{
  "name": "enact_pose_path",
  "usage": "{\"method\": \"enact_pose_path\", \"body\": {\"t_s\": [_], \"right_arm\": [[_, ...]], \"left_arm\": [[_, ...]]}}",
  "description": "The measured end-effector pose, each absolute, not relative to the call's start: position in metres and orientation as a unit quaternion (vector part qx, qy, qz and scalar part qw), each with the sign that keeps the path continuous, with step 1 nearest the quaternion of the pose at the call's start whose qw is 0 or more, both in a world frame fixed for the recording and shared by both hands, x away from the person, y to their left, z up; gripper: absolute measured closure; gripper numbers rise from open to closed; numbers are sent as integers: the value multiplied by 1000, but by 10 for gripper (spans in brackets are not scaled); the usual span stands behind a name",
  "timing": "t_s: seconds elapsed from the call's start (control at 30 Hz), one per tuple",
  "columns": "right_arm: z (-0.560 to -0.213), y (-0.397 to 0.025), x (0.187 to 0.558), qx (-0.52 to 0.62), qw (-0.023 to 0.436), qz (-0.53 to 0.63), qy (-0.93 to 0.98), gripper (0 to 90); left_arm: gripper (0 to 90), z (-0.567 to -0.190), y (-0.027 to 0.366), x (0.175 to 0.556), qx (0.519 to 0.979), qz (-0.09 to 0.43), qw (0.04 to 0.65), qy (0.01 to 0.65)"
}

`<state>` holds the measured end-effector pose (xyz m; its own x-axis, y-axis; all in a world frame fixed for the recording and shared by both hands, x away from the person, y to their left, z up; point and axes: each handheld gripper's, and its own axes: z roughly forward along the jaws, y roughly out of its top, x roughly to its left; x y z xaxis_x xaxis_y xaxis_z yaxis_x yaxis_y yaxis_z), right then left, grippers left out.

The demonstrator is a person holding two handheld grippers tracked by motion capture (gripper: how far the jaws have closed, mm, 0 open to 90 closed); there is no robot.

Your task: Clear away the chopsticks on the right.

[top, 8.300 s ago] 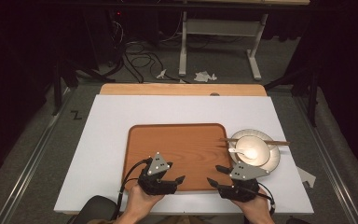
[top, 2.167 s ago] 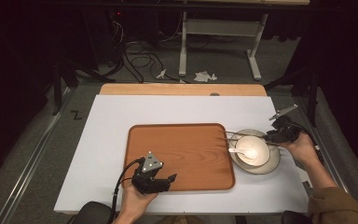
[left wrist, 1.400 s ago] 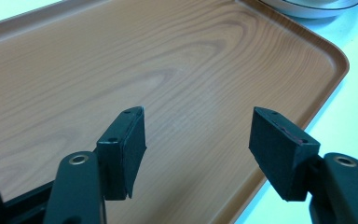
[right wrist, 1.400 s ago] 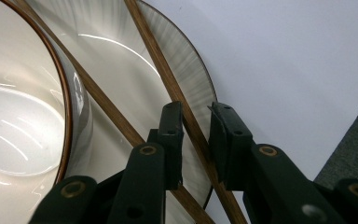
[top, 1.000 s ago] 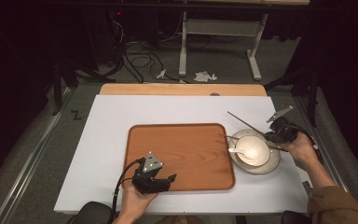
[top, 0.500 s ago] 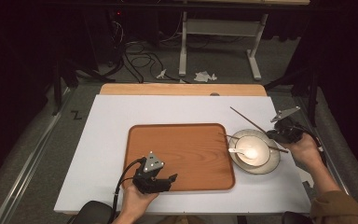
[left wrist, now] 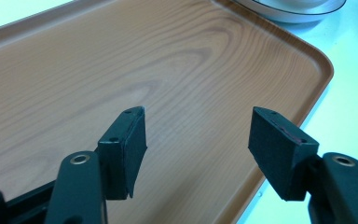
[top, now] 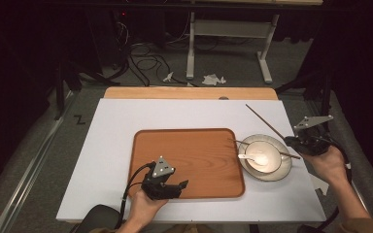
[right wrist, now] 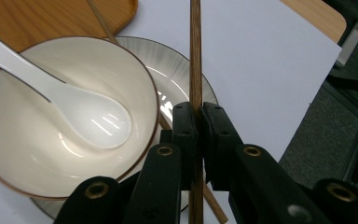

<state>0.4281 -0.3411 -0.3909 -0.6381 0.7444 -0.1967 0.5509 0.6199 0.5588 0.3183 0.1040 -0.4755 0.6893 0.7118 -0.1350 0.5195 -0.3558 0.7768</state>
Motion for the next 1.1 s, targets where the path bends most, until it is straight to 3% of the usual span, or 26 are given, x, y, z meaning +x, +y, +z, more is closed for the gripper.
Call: {"method": "enact_pose_path", "body": {"t_s": [0.67, 1.1], "right_arm": [[-367, -288, 363, 350, 183, 282, 874, 851], [-387, -239, 342, 339, 150, 293, 881, 851]], "left_arm": [[365, -474, 97, 324, 817, 102, 433, 366], [366, -472, 98, 323, 816, 109, 435, 364]]}}
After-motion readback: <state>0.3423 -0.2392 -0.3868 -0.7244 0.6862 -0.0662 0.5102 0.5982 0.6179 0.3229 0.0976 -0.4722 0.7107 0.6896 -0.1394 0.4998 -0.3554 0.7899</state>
